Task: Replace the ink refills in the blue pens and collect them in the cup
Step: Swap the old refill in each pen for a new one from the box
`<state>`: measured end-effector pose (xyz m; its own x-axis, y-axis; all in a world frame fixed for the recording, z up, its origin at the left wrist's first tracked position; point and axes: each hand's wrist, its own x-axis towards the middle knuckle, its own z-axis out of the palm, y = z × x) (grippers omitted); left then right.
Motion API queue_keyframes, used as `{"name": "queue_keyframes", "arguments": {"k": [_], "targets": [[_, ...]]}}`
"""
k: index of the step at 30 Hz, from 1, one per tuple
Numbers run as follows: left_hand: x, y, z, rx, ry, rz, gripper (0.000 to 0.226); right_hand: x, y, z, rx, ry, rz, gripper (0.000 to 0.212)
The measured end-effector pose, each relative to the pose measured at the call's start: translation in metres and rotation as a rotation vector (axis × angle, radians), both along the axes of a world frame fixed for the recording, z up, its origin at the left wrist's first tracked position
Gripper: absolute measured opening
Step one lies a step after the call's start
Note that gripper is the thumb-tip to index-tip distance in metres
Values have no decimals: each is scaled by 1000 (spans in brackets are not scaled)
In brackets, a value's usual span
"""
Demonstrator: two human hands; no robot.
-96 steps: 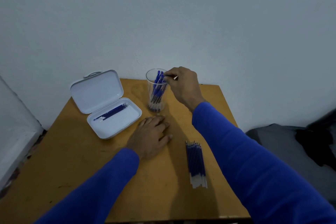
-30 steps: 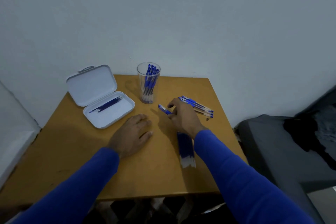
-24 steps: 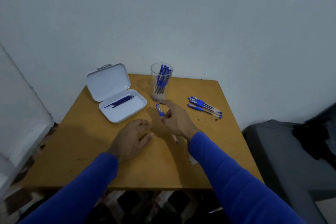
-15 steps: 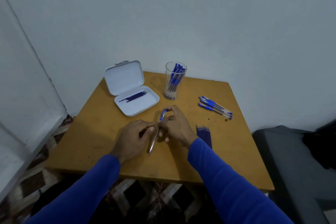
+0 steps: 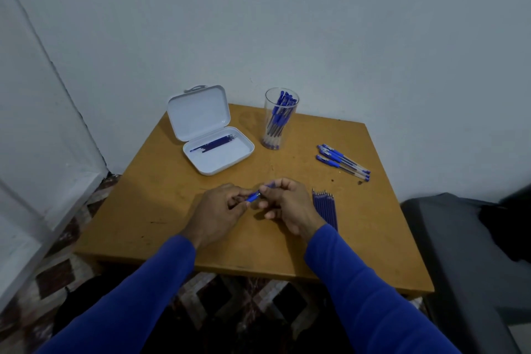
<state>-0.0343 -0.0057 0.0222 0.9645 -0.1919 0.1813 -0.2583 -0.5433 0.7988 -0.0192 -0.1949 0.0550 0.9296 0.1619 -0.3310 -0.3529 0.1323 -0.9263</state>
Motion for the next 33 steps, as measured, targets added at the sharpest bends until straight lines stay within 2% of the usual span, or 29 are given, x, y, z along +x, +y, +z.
{"name": "queue_keyframes", "arguments": {"k": [10,18,33], "targets": [[1,0,2,-82,114,-9,6,0,-2,-7,21,-49,77,16],[5,4,4,-108,229,-41,7,-2,-5,-12,43,-64,89,19],[11,7,2,-96,230,-91,9,1,-8,-23,65,-71,118,24]]}}
